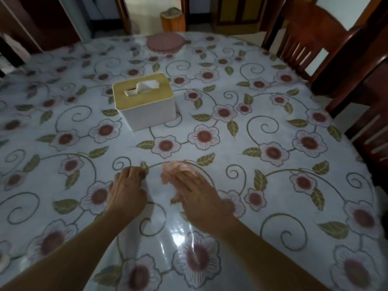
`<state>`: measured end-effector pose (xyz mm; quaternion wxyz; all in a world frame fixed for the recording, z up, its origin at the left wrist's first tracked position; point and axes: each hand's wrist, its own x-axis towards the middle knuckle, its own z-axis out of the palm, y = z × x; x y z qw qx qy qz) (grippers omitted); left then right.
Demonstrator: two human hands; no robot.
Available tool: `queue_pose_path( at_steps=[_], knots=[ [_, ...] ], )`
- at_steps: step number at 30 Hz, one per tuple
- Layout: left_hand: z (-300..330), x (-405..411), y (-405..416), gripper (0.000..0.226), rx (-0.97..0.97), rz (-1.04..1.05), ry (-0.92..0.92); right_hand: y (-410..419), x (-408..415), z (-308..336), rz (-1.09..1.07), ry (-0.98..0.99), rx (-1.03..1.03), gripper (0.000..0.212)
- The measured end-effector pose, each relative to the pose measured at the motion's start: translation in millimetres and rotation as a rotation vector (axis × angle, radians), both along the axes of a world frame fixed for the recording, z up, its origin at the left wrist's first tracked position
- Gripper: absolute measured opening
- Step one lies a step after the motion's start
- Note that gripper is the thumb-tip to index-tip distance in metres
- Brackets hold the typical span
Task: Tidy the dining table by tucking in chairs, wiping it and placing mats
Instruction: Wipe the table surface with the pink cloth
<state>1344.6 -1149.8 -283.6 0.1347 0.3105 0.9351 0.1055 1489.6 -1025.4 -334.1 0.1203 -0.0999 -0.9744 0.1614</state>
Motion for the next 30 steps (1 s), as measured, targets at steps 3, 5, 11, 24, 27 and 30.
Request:
queue_pose_path(
  at_steps=[3, 5, 11, 24, 27, 30],
  knots=[
    [0.9, -17.0, -6.3, 0.043, 0.035, 0.059, -0.040, 33.3, -12.8, 2.5, -0.102, 0.102, -0.148, 0.045],
    [1.2, -28.6, -13.2, 0.048, 0.055, 0.121, -0.065, 65.7, -25.2, -0.6, -0.424, 0.097, -0.047, 0.053],
    [0.7, -53.0, -61.3, 0.037, 0.035, 0.176, -0.063, 42.7, -106.8, -3.8, -0.433, 0.073, -0.040, 0.056],
    [42.2, -39.7, -178.0, 0.042, -0.033, 0.339, -0.247, -186.4, -88.0, 15.3, 0.213, 0.078, -0.309, 0.030],
    [60.1, -44.5, -208.5, 0.054, -0.078, 0.356, -0.255, -202.8, -68.5, 34.5, 0.270, -0.193, -0.377, 0.020],
    [87.7, -54.5, -243.2, 0.055, -0.064, 0.357, -0.246, -228.4, -64.3, 64.6, 0.255, -0.334, -0.425, 0.019]
  ],
)
